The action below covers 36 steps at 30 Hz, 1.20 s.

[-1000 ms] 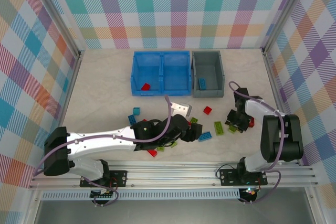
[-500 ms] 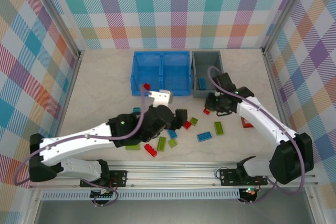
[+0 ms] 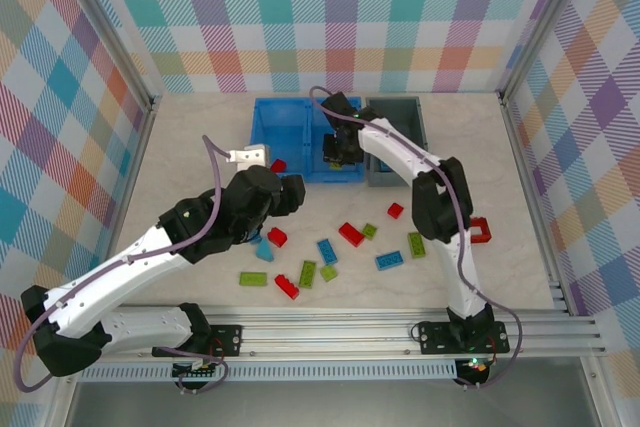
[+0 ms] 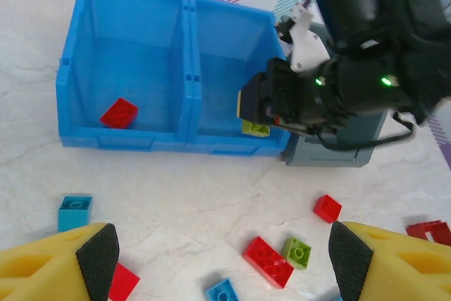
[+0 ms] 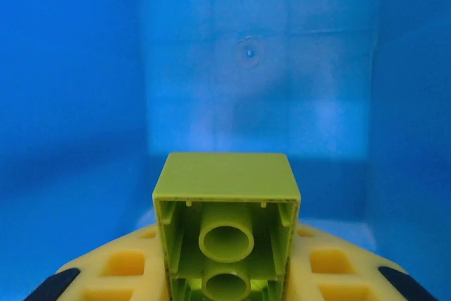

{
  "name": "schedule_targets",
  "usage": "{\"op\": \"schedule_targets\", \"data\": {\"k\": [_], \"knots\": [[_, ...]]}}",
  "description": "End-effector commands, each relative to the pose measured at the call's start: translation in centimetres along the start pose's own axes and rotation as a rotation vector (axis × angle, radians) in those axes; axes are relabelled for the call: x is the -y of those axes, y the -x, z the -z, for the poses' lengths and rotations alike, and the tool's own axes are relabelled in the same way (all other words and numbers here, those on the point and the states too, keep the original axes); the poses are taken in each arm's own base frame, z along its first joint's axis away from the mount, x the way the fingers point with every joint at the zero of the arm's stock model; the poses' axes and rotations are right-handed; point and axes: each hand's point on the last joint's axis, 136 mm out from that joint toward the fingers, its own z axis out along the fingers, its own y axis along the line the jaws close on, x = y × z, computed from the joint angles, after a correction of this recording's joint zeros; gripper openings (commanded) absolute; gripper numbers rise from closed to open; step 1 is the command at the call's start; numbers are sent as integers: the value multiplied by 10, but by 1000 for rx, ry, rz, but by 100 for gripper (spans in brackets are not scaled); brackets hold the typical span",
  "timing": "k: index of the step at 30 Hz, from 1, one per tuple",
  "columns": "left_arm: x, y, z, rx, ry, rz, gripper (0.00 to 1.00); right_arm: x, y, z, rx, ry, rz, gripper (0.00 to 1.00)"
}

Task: Sort the legos into containers by color

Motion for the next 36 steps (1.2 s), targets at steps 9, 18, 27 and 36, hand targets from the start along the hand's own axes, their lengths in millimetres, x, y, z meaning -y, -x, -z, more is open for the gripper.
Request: {"op": "schedule_targets", "data": {"k": [9, 18, 27, 36], "knots": [[-15, -19, -2, -59, 32, -9, 80, 2, 4, 6, -34, -49, 25, 51], [-18, -19, 0, -79, 51, -23, 80, -14, 29, 117, 168, 21, 74, 52], [-15, -21, 0, -102, 37, -23, 80, 27, -4, 217, 323, 38, 92, 53], [-19, -32, 4, -157, 28, -6, 79, 69, -102, 195, 129, 59, 120, 54]]}}
